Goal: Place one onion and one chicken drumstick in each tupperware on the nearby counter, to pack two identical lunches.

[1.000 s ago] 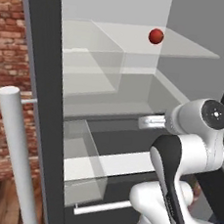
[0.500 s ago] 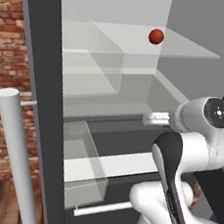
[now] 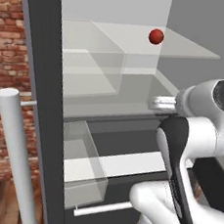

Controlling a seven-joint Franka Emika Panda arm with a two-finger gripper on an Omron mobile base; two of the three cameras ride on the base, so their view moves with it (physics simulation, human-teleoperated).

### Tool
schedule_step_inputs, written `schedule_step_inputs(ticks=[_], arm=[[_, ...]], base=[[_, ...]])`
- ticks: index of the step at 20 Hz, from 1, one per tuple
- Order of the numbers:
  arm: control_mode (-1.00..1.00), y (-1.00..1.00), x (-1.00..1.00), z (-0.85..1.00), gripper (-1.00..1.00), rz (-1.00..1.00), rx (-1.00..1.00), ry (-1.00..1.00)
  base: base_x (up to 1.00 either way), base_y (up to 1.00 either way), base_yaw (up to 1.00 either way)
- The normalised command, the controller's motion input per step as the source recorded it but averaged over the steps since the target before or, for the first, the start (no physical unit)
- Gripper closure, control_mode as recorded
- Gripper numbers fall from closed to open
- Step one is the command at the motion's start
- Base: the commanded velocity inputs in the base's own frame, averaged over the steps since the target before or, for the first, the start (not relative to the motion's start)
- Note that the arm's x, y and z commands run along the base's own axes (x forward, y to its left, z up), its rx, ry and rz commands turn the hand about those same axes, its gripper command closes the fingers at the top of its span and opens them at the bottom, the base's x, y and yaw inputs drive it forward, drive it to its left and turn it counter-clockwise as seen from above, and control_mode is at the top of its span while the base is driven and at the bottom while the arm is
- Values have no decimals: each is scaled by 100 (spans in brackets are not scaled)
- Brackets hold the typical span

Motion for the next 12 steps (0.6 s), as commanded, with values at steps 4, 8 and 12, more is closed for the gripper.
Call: schedule_step_inputs(ticks=[4,8,12], arm=[[-100,-12,15,46,-100,-3,2,0],[-100,-19,39,36,-100,-2,1,0],[-100,-22,45,22,-100,-2,0,-1]], base=[[0,0,0],[0,0,0],[0,0,0]])
